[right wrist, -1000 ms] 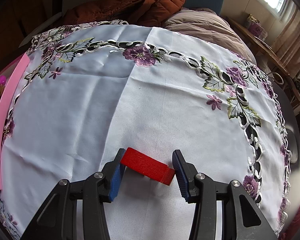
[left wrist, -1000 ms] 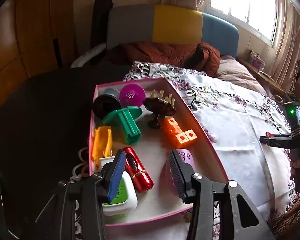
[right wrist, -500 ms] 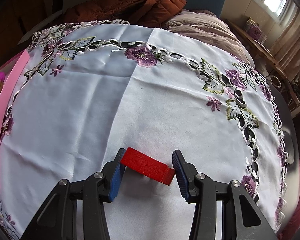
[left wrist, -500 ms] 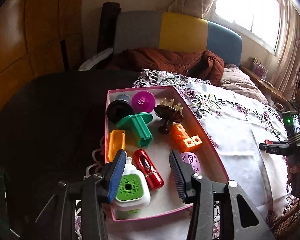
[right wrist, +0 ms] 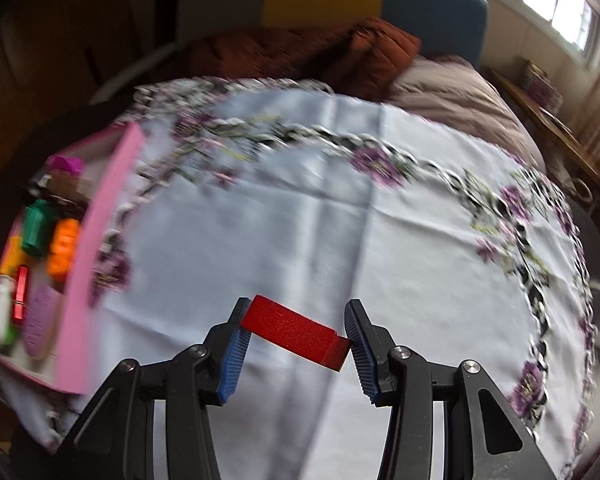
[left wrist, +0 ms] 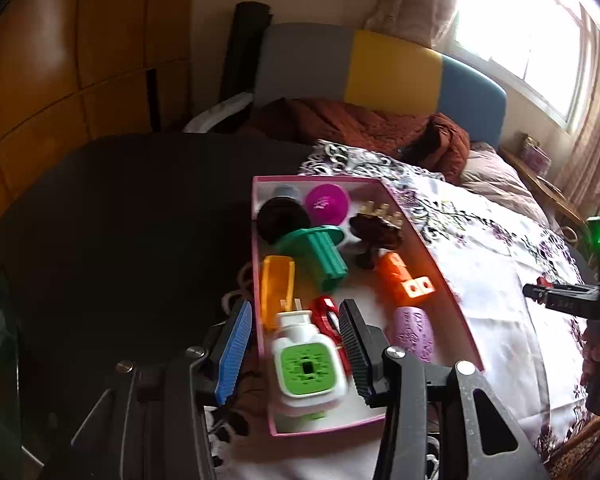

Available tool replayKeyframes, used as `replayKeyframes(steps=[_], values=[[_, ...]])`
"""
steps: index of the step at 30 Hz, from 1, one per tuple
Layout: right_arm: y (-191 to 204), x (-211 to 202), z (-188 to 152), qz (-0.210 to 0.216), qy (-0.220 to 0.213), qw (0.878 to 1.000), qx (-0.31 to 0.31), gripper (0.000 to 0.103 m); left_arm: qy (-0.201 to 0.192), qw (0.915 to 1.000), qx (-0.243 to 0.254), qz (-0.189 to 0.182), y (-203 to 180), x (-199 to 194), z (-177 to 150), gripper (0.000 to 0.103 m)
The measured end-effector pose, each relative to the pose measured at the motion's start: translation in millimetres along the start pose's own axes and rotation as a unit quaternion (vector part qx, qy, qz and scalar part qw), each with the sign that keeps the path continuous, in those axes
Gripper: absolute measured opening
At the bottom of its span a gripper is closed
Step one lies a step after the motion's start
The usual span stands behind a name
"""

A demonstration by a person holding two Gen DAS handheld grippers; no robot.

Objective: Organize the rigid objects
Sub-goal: 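Carry the red block into the tray with the right tool and open it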

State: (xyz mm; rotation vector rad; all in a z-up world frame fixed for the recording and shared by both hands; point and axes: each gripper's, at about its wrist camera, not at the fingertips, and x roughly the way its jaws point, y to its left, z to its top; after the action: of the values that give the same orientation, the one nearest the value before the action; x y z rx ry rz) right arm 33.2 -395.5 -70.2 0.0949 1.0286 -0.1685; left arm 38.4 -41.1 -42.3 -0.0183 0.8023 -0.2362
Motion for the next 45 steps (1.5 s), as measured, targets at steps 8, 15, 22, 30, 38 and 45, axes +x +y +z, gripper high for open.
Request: replayKeyframes(steps=[8,15,22,30,38,45], values=[[124.3,-29.5,25.6,0.115,-0.059,0.987,-0.097,0.048,-0.001,0.9994,-0.027,0.021,27.4,-2.3,-1.8,0.046],[213.4,-15.3,28.4,0.169,-0.055,0.972,-0.157,0.048,0.000,0.9989,-0.039,0.025,38.9,-1.8,-3.6,0.046],[237.5,37.2,22.3,0.149,-0.002,0.976,-0.162,0.049,0.009,0.9987,-0.043,0.026,43.5,3.1,-7.0,0.046],[234.3,40.8,11.5,0.154,-0.006,0.976,-0.156,0.055,0.012,0.9987,-0.040,0.030,41.2,5.4,-8.7,0.046],[227.4,34.5,10.4,0.168,-0.004,0.977,-0.128,0.064,0.002,0.9981,-0.039,0.047,38.0,-0.4,-6.2,0.046],[212.6,7.6,5.0,0.165,-0.048,0.980,-0.097,0.074,-0.009,0.9973,-0.039,0.061,33.0,-7.8,-4.8,0.048]])
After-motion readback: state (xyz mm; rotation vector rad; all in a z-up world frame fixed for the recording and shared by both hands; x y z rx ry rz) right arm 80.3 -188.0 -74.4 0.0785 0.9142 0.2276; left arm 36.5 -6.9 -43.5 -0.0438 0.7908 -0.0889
